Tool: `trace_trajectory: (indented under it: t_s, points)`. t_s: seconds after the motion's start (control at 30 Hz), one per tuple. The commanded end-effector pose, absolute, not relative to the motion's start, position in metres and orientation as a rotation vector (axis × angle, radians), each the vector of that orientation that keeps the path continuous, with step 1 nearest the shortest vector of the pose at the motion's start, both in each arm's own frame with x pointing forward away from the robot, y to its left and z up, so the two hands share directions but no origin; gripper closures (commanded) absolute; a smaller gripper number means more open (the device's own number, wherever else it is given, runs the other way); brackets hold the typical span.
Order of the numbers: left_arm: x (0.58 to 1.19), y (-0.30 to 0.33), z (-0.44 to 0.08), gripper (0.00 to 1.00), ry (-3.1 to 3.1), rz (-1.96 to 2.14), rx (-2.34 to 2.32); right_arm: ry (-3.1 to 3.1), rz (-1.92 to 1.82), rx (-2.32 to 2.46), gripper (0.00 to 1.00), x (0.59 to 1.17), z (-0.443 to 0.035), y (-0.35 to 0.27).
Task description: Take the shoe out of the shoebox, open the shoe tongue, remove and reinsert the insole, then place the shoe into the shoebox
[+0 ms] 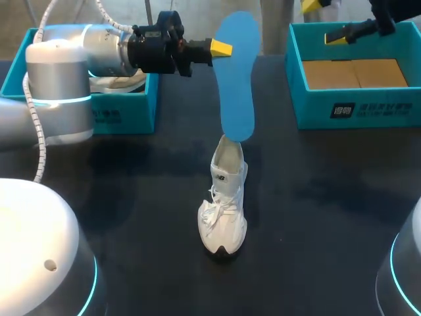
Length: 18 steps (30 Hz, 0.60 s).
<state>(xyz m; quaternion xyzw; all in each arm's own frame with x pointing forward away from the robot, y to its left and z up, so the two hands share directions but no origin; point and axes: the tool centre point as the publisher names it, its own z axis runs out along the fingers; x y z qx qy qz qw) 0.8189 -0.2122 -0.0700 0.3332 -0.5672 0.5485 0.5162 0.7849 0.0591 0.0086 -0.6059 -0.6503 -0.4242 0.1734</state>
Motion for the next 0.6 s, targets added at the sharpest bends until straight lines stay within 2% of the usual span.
trace_trajectory:
  t_s: [0.03,0.6]
  points:
    - [0.818,-0.212,-0.070,1.00,-1.364,1.316,0.802,-1.936,-1.113,-1.825,0.00,0.785,0.015,0.073]
    - [0.818,-0.212,-0.070,1.00,-1.364,1.316,0.802,-2.091,-0.955,-1.954,0.00,0.771,0.020,0.124]
